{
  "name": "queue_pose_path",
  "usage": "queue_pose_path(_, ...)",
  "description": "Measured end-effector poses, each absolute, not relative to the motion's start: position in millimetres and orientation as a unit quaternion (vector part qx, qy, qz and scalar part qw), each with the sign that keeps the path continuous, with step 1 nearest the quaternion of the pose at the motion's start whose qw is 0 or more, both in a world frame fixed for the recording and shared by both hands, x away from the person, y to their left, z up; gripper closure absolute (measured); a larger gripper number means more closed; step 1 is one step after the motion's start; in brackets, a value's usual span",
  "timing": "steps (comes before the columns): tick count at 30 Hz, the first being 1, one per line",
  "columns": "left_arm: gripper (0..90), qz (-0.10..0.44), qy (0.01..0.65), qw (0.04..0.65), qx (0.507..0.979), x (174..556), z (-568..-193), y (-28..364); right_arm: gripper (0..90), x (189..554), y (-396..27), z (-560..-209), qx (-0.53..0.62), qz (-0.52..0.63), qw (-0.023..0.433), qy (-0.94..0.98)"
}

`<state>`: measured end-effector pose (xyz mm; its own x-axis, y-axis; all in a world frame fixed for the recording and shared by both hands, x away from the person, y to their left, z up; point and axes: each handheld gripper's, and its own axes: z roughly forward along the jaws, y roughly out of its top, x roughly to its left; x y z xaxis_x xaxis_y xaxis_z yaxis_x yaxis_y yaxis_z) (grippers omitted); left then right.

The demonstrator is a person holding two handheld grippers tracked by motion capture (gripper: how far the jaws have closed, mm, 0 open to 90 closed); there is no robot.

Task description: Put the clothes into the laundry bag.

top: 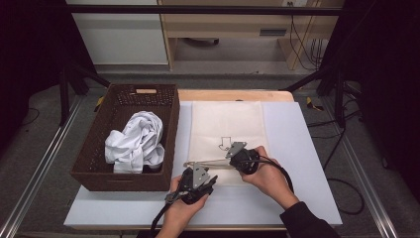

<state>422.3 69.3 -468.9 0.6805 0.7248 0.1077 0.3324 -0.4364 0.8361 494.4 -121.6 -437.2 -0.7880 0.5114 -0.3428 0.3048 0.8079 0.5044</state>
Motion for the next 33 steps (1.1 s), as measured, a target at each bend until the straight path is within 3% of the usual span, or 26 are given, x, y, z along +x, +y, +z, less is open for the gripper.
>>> queue_pose_path(22,63.9,0.226,0.318,0.421,0.819,424.6,-471.4,66.5,88.5,500.4,-117.5,-372.4,0.231,0.259,0.338,0.875)
queue_pose_path(33,65.4,0.229,0.318,0.423,0.817,427.3,-469.9,63.8,88.5,500.9,-110.2,-350.9,0.214,0.269,0.365,0.865)
